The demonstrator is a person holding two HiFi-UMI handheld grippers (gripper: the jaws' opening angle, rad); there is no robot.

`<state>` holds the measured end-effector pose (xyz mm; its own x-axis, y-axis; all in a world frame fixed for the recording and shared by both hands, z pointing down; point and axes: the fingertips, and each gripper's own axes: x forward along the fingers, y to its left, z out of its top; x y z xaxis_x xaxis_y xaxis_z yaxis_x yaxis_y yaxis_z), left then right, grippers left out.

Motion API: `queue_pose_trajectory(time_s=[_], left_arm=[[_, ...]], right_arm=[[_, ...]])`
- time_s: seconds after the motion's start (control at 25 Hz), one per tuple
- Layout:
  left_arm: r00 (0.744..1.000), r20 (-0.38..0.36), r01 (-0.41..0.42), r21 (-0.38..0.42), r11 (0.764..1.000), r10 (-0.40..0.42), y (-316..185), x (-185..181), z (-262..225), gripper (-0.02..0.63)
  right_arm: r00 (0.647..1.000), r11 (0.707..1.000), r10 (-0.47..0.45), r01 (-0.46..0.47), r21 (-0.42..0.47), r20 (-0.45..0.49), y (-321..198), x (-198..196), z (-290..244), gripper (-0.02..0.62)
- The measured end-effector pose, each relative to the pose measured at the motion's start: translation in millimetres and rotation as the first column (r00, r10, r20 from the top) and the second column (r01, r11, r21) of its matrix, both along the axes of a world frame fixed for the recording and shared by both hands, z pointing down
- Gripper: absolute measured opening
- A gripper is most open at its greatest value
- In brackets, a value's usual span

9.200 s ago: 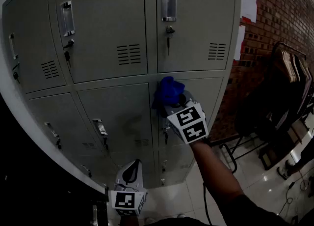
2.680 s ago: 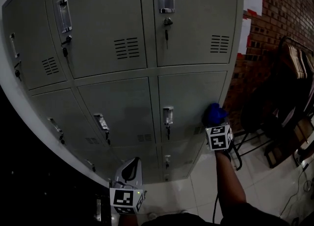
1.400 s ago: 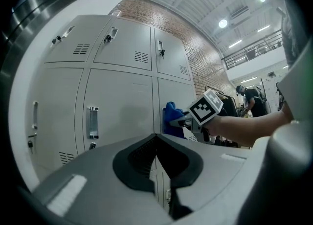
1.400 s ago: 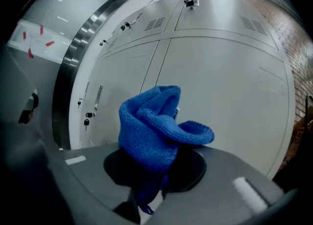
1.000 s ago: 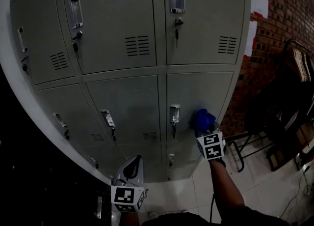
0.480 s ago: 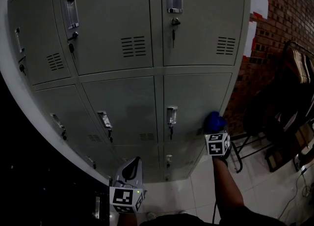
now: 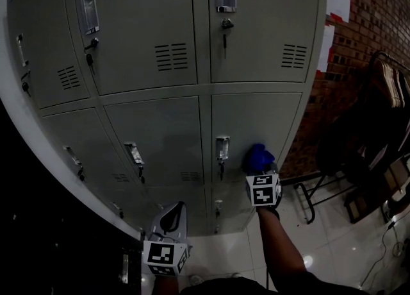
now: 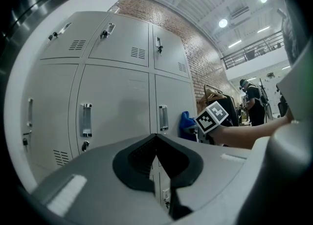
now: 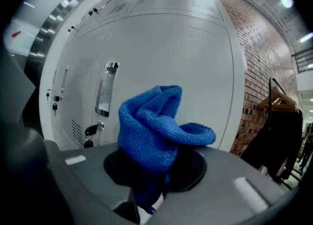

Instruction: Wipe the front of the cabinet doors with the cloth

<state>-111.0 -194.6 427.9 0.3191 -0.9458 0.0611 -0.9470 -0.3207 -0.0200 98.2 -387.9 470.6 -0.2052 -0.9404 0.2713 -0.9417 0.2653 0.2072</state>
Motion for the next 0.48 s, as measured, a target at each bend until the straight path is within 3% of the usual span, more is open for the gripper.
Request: queue_pose_trajectory(time_s=[0.16, 0.32, 0.48], left_arm=[[1.000, -0.004, -0.007, 0.002, 1.000, 0.007, -1, 4, 0, 0.011], [1.000, -0.010, -0.005, 0.006, 1.000, 0.005, 2, 3, -4, 0.011], [1.000, -0.017, 0.025, 0.010, 1.000, -0.024, 4, -8, -11, 0.011]], right_arm=[[0.995, 0.996, -0.091, 0.091, 0.002, 0.031, 7, -43, -2, 0.094], [0.981, 0.981, -0.192, 0.192, 0.006, -0.022, 13, -86, 0, 0.092], [0.968, 0.968, -0.250, 0.250, 0.000, -0.030, 16, -97, 1, 0.091]])
